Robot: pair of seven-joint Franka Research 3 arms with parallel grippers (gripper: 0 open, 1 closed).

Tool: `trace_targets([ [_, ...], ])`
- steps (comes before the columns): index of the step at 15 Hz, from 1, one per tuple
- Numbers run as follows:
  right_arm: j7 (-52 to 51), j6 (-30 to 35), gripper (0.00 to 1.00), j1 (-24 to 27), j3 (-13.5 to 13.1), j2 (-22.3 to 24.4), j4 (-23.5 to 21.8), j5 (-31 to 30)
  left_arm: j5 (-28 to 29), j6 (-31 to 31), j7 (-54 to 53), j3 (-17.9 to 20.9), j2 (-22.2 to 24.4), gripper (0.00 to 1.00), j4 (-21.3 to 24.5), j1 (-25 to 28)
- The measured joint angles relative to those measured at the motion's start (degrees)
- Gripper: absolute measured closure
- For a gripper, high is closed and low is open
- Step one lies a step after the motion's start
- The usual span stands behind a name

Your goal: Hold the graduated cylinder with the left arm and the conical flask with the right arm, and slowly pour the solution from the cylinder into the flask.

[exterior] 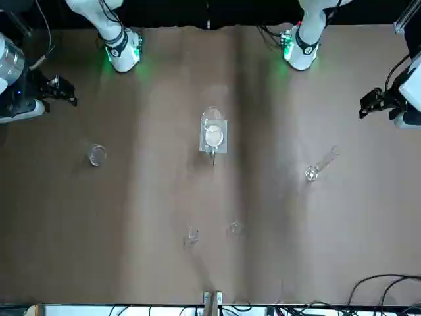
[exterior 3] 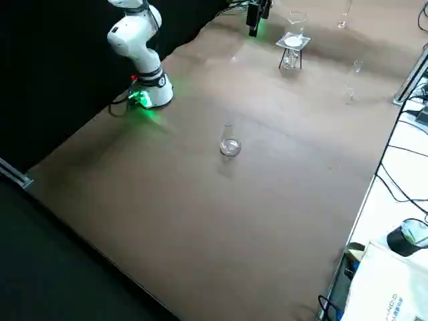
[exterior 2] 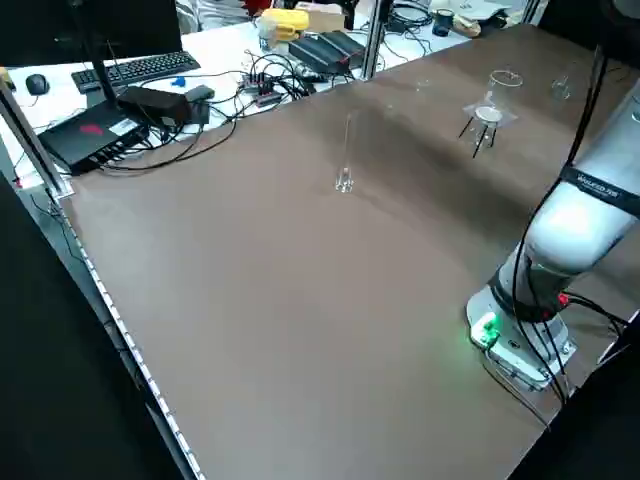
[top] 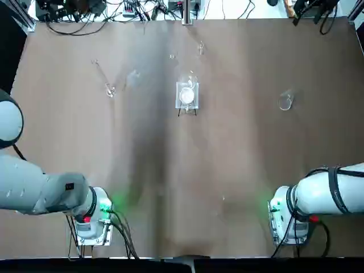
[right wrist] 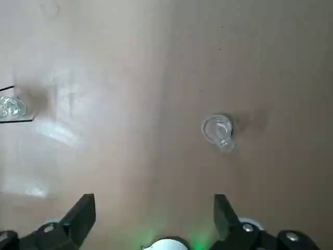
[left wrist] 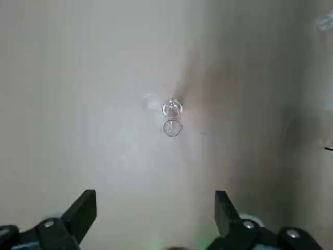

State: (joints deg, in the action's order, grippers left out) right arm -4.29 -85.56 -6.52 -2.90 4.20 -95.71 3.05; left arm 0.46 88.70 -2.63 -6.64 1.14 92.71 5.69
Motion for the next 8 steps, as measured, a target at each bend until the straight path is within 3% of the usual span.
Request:
trace_targets([
  [8, 0.0, -3.52, 0.0, -0.48, 0.05, -1.94, -0.05, 0.06, -0.27, 0.0, 2.14, 0.5, -0.03, 0.0, 0.0, 1.79],
])
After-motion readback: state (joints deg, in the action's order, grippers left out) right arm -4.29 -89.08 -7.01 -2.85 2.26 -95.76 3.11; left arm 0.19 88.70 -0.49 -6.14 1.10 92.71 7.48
